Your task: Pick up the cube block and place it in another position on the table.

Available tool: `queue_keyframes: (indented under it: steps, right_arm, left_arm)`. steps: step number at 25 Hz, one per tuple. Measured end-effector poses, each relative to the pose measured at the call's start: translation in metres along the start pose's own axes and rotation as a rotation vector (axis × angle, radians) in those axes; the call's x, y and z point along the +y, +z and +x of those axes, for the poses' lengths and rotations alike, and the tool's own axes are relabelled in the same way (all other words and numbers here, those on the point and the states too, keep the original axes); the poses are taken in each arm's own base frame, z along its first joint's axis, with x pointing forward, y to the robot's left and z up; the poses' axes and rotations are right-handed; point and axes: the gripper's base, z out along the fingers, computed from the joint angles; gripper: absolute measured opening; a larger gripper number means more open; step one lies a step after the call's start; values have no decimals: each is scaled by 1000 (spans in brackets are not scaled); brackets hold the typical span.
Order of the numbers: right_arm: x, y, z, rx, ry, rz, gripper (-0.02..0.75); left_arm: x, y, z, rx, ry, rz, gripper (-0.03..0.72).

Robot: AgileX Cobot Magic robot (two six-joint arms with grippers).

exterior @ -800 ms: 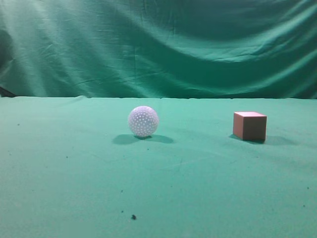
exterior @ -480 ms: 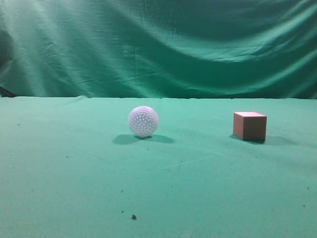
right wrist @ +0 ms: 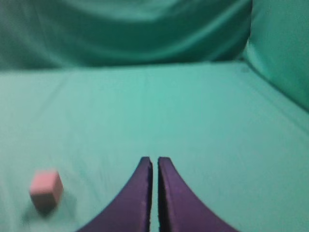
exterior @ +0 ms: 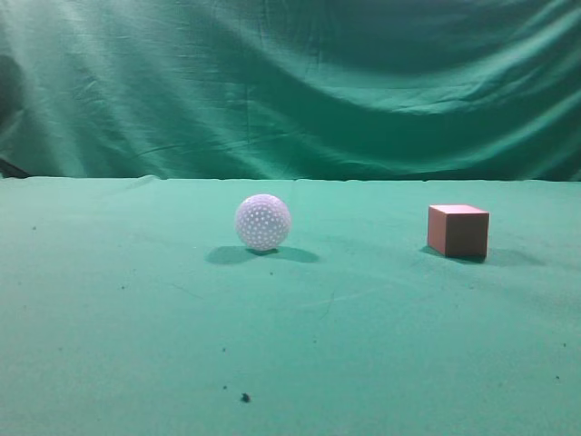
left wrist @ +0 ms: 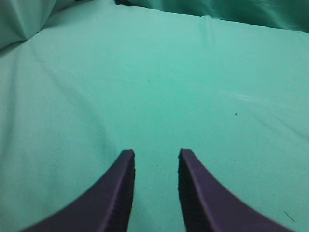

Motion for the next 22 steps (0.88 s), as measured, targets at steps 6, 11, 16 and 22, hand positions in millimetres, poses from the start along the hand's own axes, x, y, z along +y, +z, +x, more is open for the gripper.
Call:
queue_keyframes:
  steps: [6,11,16,22]
  right_arm:
    - [-4,-11,-45,-439,178,8,0]
    - [9,-21,-87,-192,115,-49,0]
    - [16,-13,-99,201,97,-74,0]
    - [19,6,-100,314,-88,-135,0]
  left_arm:
    - [0,0,0,0,0,0,262]
    - [0,0,0,0,0,0,262]
    - [0,0,0,0,0,0,262]
    - [0,0,0,0,0,0,262]
